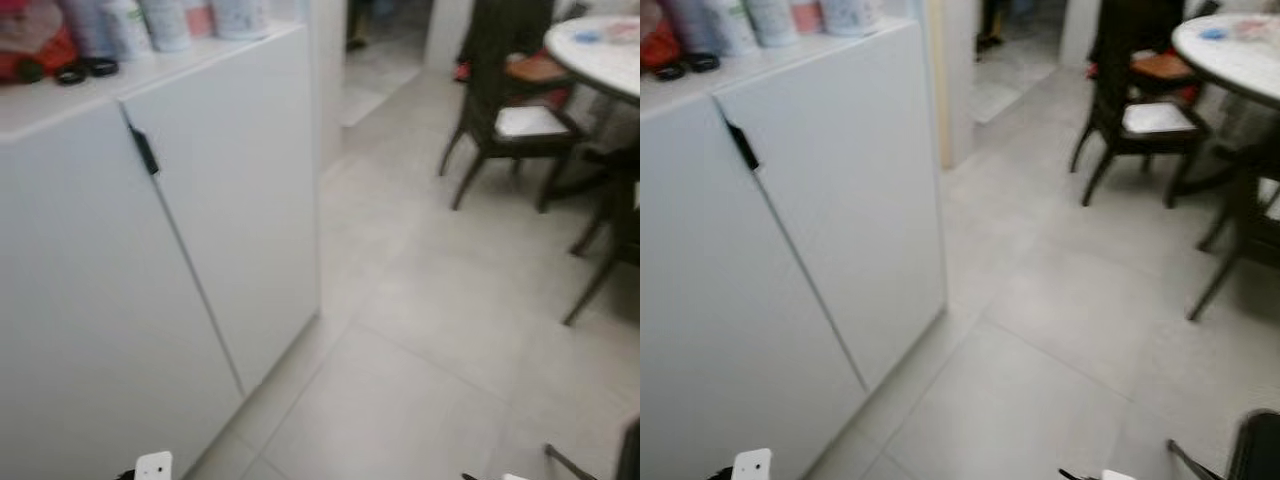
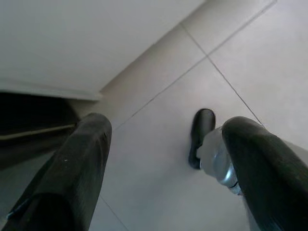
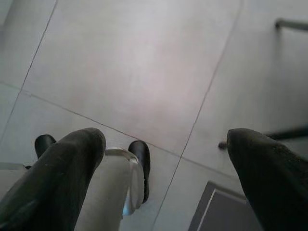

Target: Restocking fridge

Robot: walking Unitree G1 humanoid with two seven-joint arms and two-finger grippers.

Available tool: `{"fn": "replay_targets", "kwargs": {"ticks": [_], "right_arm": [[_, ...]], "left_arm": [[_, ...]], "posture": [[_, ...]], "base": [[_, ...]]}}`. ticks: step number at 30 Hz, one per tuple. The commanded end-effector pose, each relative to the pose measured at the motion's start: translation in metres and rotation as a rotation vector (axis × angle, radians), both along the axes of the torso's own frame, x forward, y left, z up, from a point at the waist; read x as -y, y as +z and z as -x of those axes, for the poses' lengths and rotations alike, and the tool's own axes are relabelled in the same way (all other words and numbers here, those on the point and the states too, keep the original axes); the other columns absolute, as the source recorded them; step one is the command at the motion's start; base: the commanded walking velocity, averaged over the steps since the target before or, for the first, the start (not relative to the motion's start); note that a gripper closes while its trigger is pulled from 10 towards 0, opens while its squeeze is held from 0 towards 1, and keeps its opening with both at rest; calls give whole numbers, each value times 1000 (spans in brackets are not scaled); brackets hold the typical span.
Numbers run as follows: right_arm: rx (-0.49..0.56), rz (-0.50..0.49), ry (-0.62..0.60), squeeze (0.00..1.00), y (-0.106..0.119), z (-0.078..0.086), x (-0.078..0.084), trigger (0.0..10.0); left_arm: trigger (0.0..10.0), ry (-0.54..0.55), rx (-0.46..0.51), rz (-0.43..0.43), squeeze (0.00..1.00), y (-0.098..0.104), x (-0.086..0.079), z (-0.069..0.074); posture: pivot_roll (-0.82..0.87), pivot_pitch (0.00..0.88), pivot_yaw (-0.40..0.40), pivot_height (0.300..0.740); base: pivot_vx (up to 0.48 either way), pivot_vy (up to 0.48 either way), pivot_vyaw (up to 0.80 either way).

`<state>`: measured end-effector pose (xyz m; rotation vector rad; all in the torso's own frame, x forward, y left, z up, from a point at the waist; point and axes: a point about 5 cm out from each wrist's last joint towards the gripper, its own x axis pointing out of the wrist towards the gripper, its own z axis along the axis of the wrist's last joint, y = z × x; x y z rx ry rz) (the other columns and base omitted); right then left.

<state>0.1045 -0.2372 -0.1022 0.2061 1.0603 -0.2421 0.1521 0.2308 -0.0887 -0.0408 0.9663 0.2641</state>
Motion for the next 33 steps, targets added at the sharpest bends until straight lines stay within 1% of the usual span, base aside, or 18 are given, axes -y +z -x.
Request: {"fn": "replay_targets", "kwargs": {"ticks": [1, 4, 8, 15, 33], "right_arm": [[7, -18, 4, 0, -1, -2, -5, 10000], [0, -18, 3, 0, -1, 1, -3, 10000], [7, -23, 12, 0, -1, -1, -7, 10000], [6, -21, 22, 0, -2, -1, -9, 10000], [4, -21, 37, 0, -2, 0, -8, 10000]], "left_arm": [[10000, 15, -18, -12, 0, -1, -5, 6], [10000, 7, -16, -19, 0, -1, -6, 5], [10000, 9, -16, -19, 0, -1, -7, 5], [10000, 17, -22, -17, 0, -2, -6, 8], [10000, 29, -36, -19, 0, -3, -6, 10]], "posture": [[-101, 0, -10, 740], [-103, 0, -4, 740], [-105, 0, -6, 740], [-101, 0, -13, 740], [-100, 0, -23, 740]], "base": [[0, 0, 800], [0, 0, 800], [0, 0, 800], [0, 0, 800], [0, 0, 800]]}}
